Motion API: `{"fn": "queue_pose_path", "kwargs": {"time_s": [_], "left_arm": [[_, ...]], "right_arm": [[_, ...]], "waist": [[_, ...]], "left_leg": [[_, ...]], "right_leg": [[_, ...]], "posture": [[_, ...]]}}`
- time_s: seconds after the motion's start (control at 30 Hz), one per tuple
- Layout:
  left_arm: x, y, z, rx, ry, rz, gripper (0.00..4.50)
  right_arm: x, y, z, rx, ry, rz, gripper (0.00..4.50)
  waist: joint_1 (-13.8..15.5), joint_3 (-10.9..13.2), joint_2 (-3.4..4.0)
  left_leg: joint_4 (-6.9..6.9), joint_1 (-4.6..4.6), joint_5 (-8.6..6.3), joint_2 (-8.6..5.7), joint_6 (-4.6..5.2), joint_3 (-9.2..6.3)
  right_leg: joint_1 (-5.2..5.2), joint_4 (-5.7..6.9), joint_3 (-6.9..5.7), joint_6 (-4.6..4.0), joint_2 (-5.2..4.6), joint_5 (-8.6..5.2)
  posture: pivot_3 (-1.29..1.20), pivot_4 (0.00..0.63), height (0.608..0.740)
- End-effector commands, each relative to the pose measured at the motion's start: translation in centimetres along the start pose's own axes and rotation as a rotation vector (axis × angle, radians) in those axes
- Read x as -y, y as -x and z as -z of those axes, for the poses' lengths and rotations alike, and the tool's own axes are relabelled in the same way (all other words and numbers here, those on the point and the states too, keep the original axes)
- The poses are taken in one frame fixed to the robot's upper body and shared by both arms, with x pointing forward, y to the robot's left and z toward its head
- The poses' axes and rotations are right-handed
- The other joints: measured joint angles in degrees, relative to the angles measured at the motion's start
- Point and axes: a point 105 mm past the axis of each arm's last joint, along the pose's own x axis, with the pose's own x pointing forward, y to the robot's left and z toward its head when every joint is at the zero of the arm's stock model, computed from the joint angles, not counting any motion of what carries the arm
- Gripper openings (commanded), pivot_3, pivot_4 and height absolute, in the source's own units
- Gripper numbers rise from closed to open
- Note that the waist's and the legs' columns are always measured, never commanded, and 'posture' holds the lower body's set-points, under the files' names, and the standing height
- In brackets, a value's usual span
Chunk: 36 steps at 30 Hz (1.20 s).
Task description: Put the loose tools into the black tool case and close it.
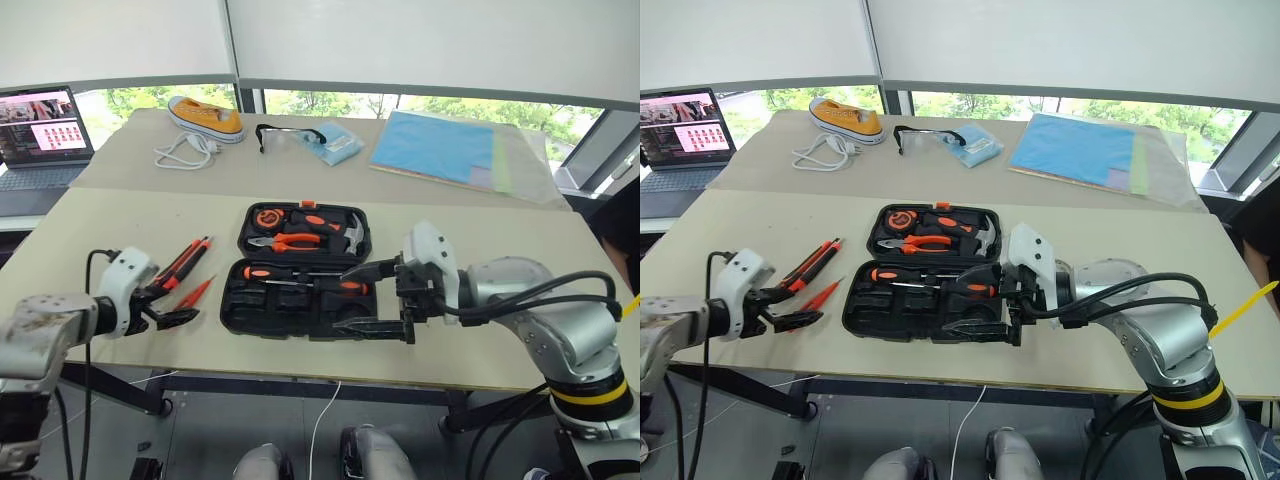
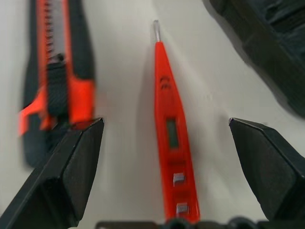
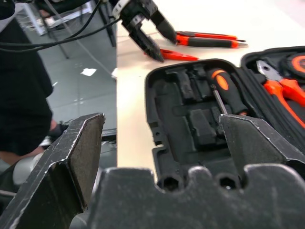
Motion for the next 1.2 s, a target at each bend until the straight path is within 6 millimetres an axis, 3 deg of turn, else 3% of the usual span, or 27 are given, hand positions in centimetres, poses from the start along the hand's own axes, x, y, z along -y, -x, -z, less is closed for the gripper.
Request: {"fn": "queue_pose_path", "kwargs": {"time_s": [0.03, 0.2, 0.33, 0.5, 0.67, 0.77, 0.93, 1.03, 1.2], "left_arm": [[-0.1, -1.0, 1.7, -0.086, 0.007, 0.019, 3.7], [-0.9, -1.7, 1.4, -0.087, 0.013, 0.006, 1.9], [-1.3, -1.0, -0.6, -0.01, -0.045, 0.017, 0.46], [-0.3, 1.2, -6.0, 0.215, -0.197, 0.131, 0.44], [3.3, 2.7, -9.9, 0.309, -0.49, 0.342, 0.44], [4.4, 2.3, -10.2, 0.277, -0.598, 0.421, 0.44], [6.5, -0.7, -10.6, 0.213, -0.715, 0.555, 0.44], [7.3, -2.8, -9.8, 0.125, -0.777, 0.638, 0.44], [6.7, -5.4, -8.8, 0.032, -0.846, 0.614, 0.44]], "right_arm": [[-0.4, 0.7, -1.5, 0.036, 0.05, 0.021, 4.5], [-0.4, 1.7, -1.8, 0.021, 0.064, 0.027, 4.5], [0.3, 2.5, -1.9, 0.012, 0.063, 0.067, 4.5], [-0.6, 3.5, -1.5, -0.004, -0.008, 0.014, 4.5], [-0.9, 3.9, -0.8, -0.03, -0.009, 0.025, 4.5], [-1.0, 4.0, -0.4, -0.04, -0.014, 0.033, 4.5], [-0.7, 3.7, 0.0, -0.031, -0.02, 0.073, 4.5], [-0.4, 3.6, 0.0, -0.019, -0.025, 0.112, 4.5], [-0.6, 3.8, 0.2, -0.022, -0.031, 0.137, 4.5]], "waist": [[0.1, 0.0, 0.02], [0.2, 0.0, 0.03], [0.1, 0.0, 0.03], [0.4, 0.0, -0.06], [0.8, 0.0, -0.07], [1.1, 0.0, -0.07], [1.2, 0.0, -0.07], [1.2, 0.0, -0.08], [1.0, 0.0, -0.08]], "left_leg": [[0.0, 0.02, 0.0, -0.03, 0.0, 0.0], [0.03, 0.31, 0.01, -0.04, -0.01, 0.02], [0.01, 0.59, 0.01, -0.03, 0.01, 0.01], [0.04, 0.5, 0.01, 0.05, 0.01, -0.08], [0.05, 0.37, 0.01, 0.04, 0.02, -0.15], [0.07, 0.34, 0.01, 0.01, 0.02, -0.14], [0.15, 0.36, 0.02, -0.01, 0.03, -0.14], [0.35, 0.27, 0.02, 0.02, 0.05, -0.16], [0.44, 0.18, 0.01, 0.05, 0.09, -0.25]], "right_leg": [[0.0, 0.01, 0.0, 0.0, -0.02, -0.01], [0.26, 0.03, 0.13, 0.07, -0.07, -0.05], [0.55, 0.01, 0.25, 0.43, -0.17, -0.26], [0.58, -0.02, 0.24, 0.21, -0.16, -0.14], [0.57, -0.13, 0.14, 0.05, -0.14, -0.05], [0.57, -0.16, 0.11, 0.07, -0.09, -0.05], [0.62, -0.1, 0.17, 0.39, 0.0, -0.23], [0.62, -0.08, 0.18, 0.44, 0.07, -0.25], [0.62, -0.09, 0.17, 0.44, 0.1, -0.24]], "posture": [[0.0, 0.15, 0.718], [0.0, 0.15, 0.718], [0.0, 0.15, 0.718], [0.0, 0.15, 0.718], [0.0, 0.15, 0.718], [0.0, 0.15, 0.718], [0.0, 0.15, 0.718], [0.0, 0.15, 0.718], [0.0, 0.15, 0.718]]}}
